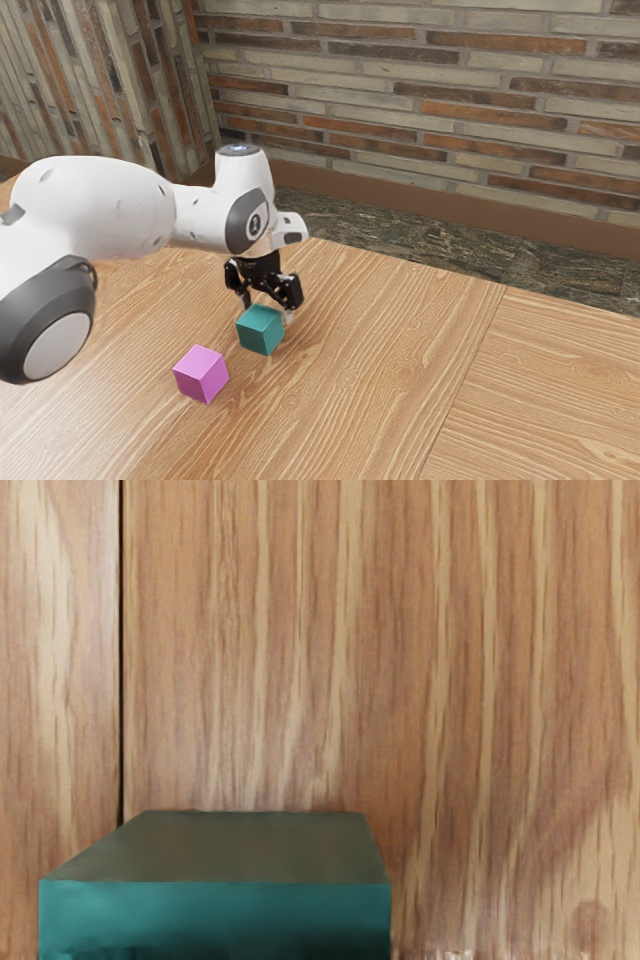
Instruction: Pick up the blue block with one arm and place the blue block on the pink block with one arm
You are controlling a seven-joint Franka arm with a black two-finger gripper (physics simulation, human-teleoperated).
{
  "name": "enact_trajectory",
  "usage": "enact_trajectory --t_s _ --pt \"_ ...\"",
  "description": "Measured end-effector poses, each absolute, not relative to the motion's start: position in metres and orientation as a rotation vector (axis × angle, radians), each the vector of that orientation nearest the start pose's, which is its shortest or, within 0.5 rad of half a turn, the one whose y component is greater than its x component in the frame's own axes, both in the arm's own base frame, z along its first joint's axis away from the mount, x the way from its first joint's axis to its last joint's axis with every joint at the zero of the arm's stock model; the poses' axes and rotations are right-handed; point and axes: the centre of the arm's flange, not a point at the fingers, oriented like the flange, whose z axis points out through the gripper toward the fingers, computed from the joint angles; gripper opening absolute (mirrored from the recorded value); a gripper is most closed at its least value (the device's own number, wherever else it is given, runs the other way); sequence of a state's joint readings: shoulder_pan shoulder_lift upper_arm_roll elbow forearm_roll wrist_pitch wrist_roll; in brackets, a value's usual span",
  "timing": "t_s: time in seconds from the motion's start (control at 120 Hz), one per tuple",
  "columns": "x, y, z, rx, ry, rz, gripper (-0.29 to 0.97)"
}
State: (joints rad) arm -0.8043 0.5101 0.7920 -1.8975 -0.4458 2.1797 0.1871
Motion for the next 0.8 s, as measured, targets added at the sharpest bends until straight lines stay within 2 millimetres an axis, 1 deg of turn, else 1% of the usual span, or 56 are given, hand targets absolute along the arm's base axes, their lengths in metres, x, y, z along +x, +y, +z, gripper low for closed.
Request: enact_trajectory --t_s 0.058,0.142,0.25,0.375,0.467,0.542,0.667,0.8 --pt "0.61 -0.049 0.296 -3.139 -0.044 0.068 0.68" --pt "0.601 -0.038 0.308 -3.124 -0.074 0.042 0.68" --pt "0.6 -0.036 0.312 -3.118 -0.072 0.027 0.68" --pt "0.601 -0.033 0.308 -3.105 -0.069 0.013 0.68" --pt "0.603 -0.035 0.304 -3.098 -0.064 0.003 0.68" --pt "0.605 -0.041 0.304 -3.105 -0.061 -0.018 0.68" --pt "0.606 -0.048 0.299 -3.119 -0.075 -0.037 0.68" --pt "0.605 -0.047 0.295 -3.135 -0.104 -0.048 0.68"
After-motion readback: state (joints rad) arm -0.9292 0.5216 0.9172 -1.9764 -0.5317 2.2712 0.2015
